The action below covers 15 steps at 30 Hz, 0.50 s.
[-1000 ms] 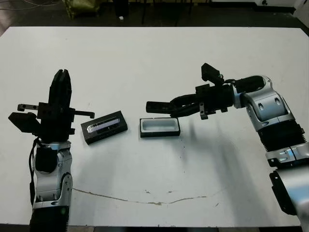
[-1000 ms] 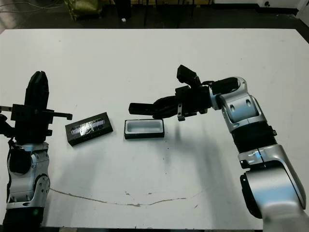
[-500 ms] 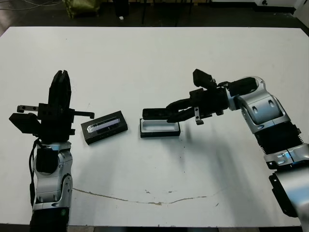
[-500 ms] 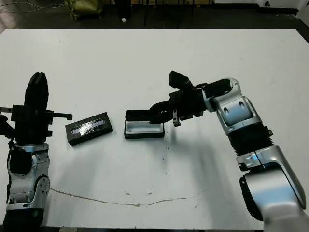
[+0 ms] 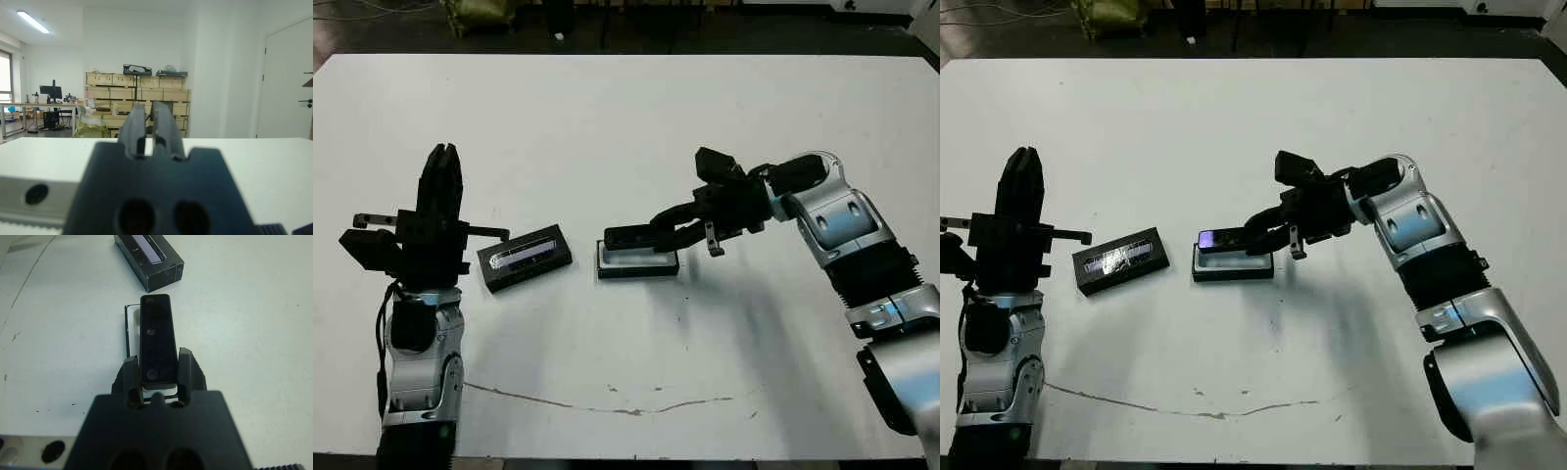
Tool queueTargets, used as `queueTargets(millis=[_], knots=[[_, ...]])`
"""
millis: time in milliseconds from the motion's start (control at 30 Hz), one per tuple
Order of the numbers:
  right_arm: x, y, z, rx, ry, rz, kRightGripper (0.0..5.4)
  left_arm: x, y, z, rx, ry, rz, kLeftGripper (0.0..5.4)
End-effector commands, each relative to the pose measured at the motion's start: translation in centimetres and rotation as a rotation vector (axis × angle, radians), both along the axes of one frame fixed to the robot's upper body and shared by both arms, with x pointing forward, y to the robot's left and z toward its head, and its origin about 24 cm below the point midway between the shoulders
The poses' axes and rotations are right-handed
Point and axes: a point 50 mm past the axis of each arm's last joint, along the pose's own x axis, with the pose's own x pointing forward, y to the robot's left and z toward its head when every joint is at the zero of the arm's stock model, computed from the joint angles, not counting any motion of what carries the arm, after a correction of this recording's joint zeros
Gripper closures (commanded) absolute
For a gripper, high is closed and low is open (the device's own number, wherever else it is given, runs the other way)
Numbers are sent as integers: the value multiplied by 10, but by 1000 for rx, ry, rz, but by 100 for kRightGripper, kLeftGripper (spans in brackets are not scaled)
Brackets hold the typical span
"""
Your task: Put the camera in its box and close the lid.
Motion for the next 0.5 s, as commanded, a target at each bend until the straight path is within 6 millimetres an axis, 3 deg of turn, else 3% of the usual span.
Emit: queueTargets(millis=[33,500], knots=[[-1,2,-2,-26,4,22,521,-2,2,-8,2,34,11,540],[-2,6,-6,-67,27,35,521,-3,1,-10,-9,40,18,540]])
